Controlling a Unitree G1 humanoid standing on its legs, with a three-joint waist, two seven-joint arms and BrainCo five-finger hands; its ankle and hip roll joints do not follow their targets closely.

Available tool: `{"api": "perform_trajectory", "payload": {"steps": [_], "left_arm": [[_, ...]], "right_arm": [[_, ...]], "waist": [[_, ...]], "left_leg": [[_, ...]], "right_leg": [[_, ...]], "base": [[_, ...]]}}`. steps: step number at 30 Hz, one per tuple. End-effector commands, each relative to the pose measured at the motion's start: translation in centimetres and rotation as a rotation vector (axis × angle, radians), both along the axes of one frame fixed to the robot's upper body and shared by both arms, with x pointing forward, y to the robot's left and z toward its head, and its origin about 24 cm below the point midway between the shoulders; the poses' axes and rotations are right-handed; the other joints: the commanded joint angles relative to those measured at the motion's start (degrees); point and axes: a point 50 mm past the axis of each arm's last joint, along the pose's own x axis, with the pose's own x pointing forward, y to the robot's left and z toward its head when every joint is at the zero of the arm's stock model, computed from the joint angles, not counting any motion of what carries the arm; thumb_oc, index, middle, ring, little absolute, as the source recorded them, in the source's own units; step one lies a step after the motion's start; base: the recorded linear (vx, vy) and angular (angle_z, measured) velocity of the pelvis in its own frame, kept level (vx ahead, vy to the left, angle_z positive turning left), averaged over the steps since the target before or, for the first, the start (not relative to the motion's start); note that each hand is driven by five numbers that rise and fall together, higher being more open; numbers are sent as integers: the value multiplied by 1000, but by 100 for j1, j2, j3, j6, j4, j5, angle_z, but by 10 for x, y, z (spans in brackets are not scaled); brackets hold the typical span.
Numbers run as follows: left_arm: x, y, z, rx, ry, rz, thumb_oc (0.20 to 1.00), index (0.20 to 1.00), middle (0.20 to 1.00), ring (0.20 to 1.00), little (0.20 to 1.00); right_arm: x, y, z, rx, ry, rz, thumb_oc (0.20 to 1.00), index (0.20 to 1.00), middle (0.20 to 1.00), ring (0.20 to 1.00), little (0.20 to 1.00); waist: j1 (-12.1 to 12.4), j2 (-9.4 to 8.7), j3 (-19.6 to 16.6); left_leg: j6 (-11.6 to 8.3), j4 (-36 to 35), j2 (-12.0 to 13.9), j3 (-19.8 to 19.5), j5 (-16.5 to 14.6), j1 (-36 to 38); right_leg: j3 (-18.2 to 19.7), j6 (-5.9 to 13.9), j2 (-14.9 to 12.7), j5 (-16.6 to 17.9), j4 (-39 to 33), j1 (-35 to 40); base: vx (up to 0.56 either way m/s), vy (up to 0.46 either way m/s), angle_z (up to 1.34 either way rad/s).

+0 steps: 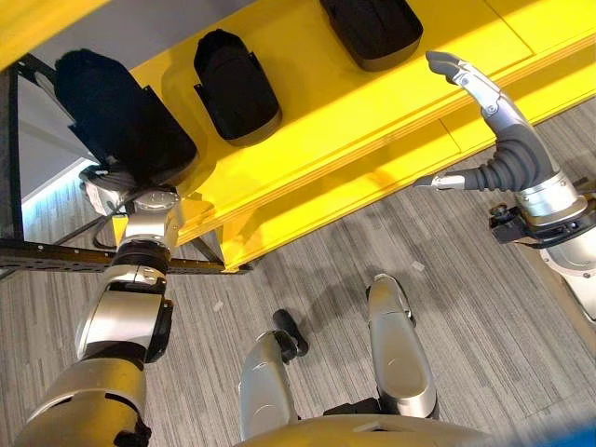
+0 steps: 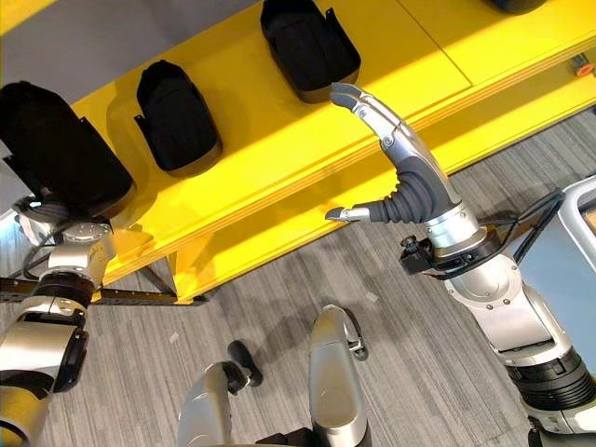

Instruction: Move parts from the plastic box to the shelf.

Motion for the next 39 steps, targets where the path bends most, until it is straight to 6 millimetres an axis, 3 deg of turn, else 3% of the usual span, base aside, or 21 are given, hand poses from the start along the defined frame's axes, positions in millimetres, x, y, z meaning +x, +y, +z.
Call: {"api": "perform_trajectory", "payload": {"steps": [1,2,10,17,33,39], "left_arm": [[-11,29,43,191,-25,95,200,200,200,200,200],[-12,32,49,219,-4,99,200,200,200,200,200],[-14,41,79,351,66,105,200,200,200,200,200],[-16,47,95,353,68,132,200,200,200,200,200],[-26,61,104,446,157,165,200,200,200,200,200],[-22,55,115,548,192,155,200,200,200,200,200]], "right_arm": [[-6,6,17,107,-103,49,1000,1000,1000,1000,1000],[-6,5,18,109,-106,45,1000,1000,1000,1000,1000],[-3,9,23,143,-140,49,1000,1000,1000,1000,1000],[-3,8,28,160,-174,44,1000,1000,1000,1000,1000],[0,0,33,184,-222,-18,1000,1000,1000,1000,1000],[0,-3,34,187,-225,-29,1000,1000,1000,1000,1000]], "waist": [[-50,-307,12],[-37,-313,9],[76,-436,215],[154,-531,352],[356,-571,366],[335,-572,366]], "left_leg": [[355,416,91,-125,-514,-116],[310,457,66,-148,-658,-86],[374,660,222,74,-787,-278],[444,926,323,216,-967,-469],[486,921,199,127,-1053,-750],[490,906,170,140,-1074,-764]], "right_leg": [[-315,-303,-64,534,-514,128],[-312,-248,-104,481,-595,191],[-389,11,-216,998,-1214,187],[-418,158,-296,1319,-1555,100],[-518,115,-298,1550,-1777,-131],[-516,115,-286,1567,-1790,-177]], "base": [[-23,84,-11],[-8,82,-5],[-8,63,-12],[-23,60,-12],[-21,1,2],[-1,2,1]]}}
